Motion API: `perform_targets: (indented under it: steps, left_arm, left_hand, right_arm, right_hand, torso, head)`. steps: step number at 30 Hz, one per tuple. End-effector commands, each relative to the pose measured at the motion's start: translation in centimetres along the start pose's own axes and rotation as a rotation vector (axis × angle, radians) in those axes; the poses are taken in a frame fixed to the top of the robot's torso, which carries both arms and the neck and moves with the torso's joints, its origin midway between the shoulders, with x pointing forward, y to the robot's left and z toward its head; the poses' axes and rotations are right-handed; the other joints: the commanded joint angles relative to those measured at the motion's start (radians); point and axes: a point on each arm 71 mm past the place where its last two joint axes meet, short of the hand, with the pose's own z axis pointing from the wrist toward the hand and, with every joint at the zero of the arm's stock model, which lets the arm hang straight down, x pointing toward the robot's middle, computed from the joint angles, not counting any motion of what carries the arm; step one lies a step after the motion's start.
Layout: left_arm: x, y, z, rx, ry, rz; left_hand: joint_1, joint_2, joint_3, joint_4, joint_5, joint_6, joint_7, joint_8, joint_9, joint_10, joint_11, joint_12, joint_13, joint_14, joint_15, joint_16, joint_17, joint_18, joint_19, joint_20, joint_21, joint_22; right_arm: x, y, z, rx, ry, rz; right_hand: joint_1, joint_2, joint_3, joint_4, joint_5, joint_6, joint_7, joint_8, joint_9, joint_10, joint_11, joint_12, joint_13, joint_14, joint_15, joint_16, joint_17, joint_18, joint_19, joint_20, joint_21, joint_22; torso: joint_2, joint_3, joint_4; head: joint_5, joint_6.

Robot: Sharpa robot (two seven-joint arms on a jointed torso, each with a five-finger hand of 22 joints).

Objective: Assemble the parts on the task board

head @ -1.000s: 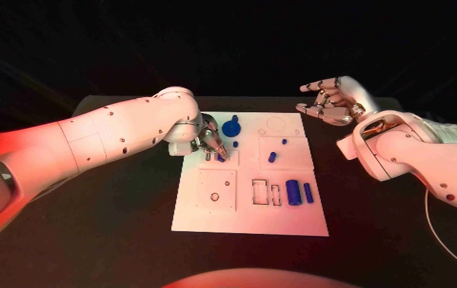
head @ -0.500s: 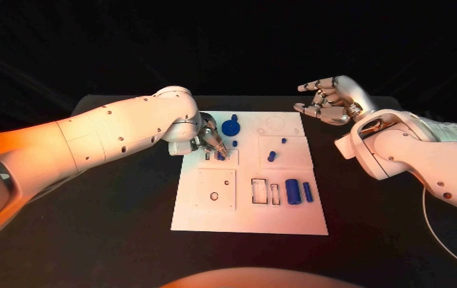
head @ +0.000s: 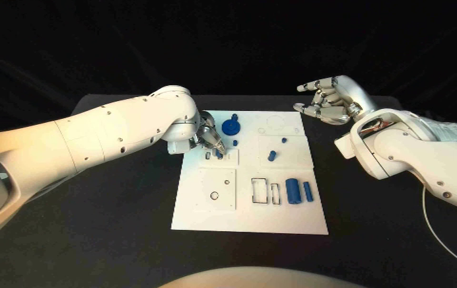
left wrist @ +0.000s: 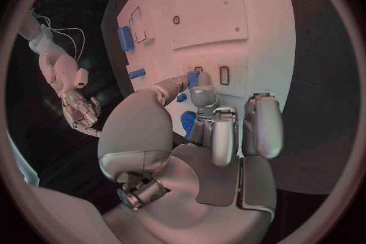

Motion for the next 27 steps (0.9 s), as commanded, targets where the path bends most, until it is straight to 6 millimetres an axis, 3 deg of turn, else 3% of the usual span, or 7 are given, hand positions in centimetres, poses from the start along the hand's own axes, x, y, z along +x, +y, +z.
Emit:
perform_targets:
  steps: [1,24,27]
  left_arm:
    - [-0.12,-0.03,0.08,-0.009,-0.035,0.010]
    - [0.46,0.42,-0.10,-0.012,0.022,0.045]
    - [0.52,0.54,-0.11,-0.015,0.031,0.051]
  left_hand:
    - [0.030,0.033,0.062,-0.069,0.001,0.030,-0.039,0.004,0.001,0.011,-0.017,0.003,0.001,0.105,-0.006,0.003,0.263,-0.003,0.007,-0.003,0.005,0.083]
    - [0.032,0.033,0.068,-0.075,0.001,0.031,-0.039,0.005,0.003,0.011,-0.017,0.004,0.002,0.105,-0.007,0.003,0.263,-0.003,0.008,-0.003,0.006,0.084]
    - [0.033,0.032,0.069,-0.076,0.001,0.031,-0.039,0.005,0.003,0.011,-0.018,0.003,0.000,0.105,-0.007,0.003,0.263,-0.003,0.008,-0.003,0.005,0.083]
  right_arm:
    - [0.17,0.16,0.03,-0.014,0.016,-0.009]
    - [0.33,0.17,0.07,-0.013,0.032,-0.009]
    - [0.36,0.16,0.08,-0.012,0.034,-0.009]
  right_hand:
    - [0.007,-0.001,0.001,-0.002,0.004,0.005,0.000,0.002,-0.001,-0.006,0.002,-0.004,-0.001,0.049,-0.004,-0.004,0.025,0.017,-0.005,-0.003,-0.005,-0.001]
    - [0.004,-0.002,-0.001,0.000,0.005,0.006,0.000,0.003,0.000,-0.006,0.002,-0.004,-0.001,0.049,-0.003,-0.005,0.025,0.017,-0.006,-0.003,-0.005,-0.002]
    - [0.004,-0.002,-0.001,0.000,0.005,0.006,0.000,0.003,0.000,-0.006,0.002,-0.004,-0.001,0.049,-0.003,-0.005,0.025,0.017,-0.006,-0.003,-0.005,-0.002]
  torso:
    - [0.001,-0.0002,-0.0008]
    - [-0.001,0.0011,-0.0005]
    - [-0.001,0.0008,-0.0001]
  head:
    - [-0.001,0.000]
    - [-0.001,-0.006]
    - [-0.003,0.001]
